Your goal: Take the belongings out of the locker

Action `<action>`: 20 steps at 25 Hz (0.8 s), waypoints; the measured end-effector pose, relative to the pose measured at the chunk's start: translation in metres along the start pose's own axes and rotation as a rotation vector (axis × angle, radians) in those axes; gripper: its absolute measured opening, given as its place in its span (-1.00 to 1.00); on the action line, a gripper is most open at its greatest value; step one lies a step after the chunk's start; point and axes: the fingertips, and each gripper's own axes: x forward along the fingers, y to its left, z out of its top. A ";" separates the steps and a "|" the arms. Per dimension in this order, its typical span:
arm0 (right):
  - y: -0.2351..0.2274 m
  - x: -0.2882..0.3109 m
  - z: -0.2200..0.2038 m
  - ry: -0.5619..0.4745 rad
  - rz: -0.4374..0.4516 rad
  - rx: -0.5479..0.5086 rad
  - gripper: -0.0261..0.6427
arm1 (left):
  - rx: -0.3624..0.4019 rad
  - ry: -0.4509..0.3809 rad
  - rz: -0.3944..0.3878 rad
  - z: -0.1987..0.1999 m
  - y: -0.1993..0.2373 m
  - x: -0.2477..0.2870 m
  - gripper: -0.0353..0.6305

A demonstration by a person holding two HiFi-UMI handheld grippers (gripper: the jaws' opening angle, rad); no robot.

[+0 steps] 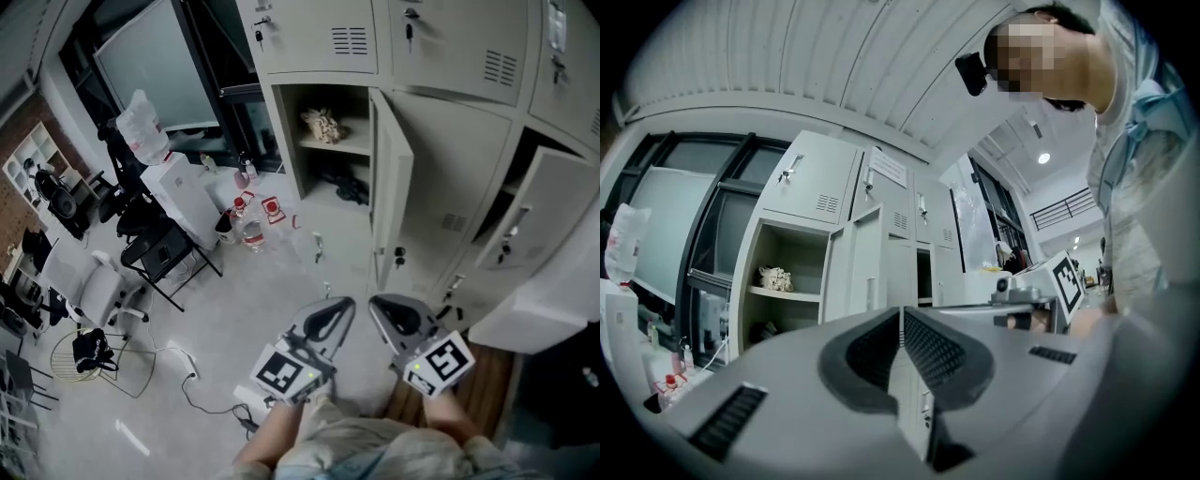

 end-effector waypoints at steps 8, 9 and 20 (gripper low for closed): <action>-0.024 0.074 0.011 -0.008 -0.066 -0.001 -0.91 | 0.012 0.024 -0.024 0.005 0.080 0.014 -0.88; -0.026 0.082 0.008 0.001 -0.072 0.001 -0.91 | 0.011 0.032 -0.027 0.004 0.089 0.015 -0.88; -0.046 0.165 -0.002 0.042 -0.152 -0.003 -0.91 | 0.015 0.066 -0.055 -0.003 0.176 0.018 -0.88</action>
